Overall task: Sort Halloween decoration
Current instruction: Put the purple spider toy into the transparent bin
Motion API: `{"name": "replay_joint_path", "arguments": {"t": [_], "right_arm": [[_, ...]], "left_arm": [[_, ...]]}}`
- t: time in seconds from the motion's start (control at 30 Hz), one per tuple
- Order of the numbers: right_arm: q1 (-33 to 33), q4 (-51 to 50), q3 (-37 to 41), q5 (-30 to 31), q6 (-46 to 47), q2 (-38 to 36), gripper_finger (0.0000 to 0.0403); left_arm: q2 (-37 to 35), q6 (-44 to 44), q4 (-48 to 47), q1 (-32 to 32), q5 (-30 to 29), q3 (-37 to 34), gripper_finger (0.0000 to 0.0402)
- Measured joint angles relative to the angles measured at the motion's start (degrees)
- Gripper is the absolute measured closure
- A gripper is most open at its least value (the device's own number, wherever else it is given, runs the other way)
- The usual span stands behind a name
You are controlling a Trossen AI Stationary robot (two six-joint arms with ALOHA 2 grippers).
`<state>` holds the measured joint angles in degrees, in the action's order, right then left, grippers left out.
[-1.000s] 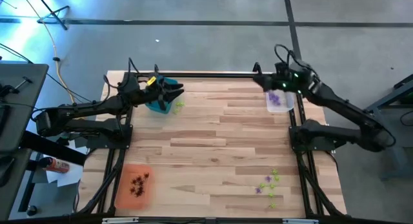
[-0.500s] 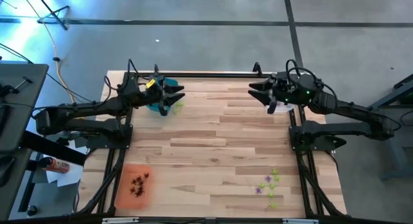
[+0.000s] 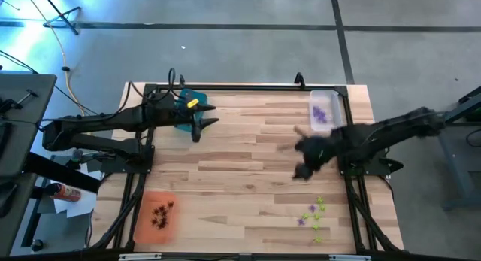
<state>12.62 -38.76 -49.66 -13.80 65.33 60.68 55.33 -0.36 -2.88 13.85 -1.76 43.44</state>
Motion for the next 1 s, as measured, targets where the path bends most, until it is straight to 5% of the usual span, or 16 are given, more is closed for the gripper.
{"name": "replay_joint_path", "arguments": {"t": [0.2, 0.37, 0.57, 0.77, 1.0], "right_arm": [[13.7, -2.7, 4.0, -7.6, 22.2, 10.9, 0.0222], [18.8, -2.1, 4.0, -10.2, 30.2, 18.4, 0.0222], [19.0, -0.8, 4.0, -9.0, 31.3, 23.7, 0.0256], [19.1, 2.7, 3.9, -10.9, 27.5, 27.9, 0.0388], [19.3, 2.2, 3.9, -10.6, 24.5, 31.5, 0.0399]], "left_arm": [[0.1, -0.9, -0.8, 0.4, -1.1, -0.1, 0.0173], [0.2, -0.5, -0.7, 0.4, -1.7, -0.1, 0.0171], [0.2, -0.5, -0.8, 0.4, -2.6, -0.1, 0.0171], [0.2, -1.1, -0.8, 0.4, -5.8, -0.1, 0.0171], [0.2, -2.6, -0.8, 0.4, -7.6, -0.1, 0.0171]]}}
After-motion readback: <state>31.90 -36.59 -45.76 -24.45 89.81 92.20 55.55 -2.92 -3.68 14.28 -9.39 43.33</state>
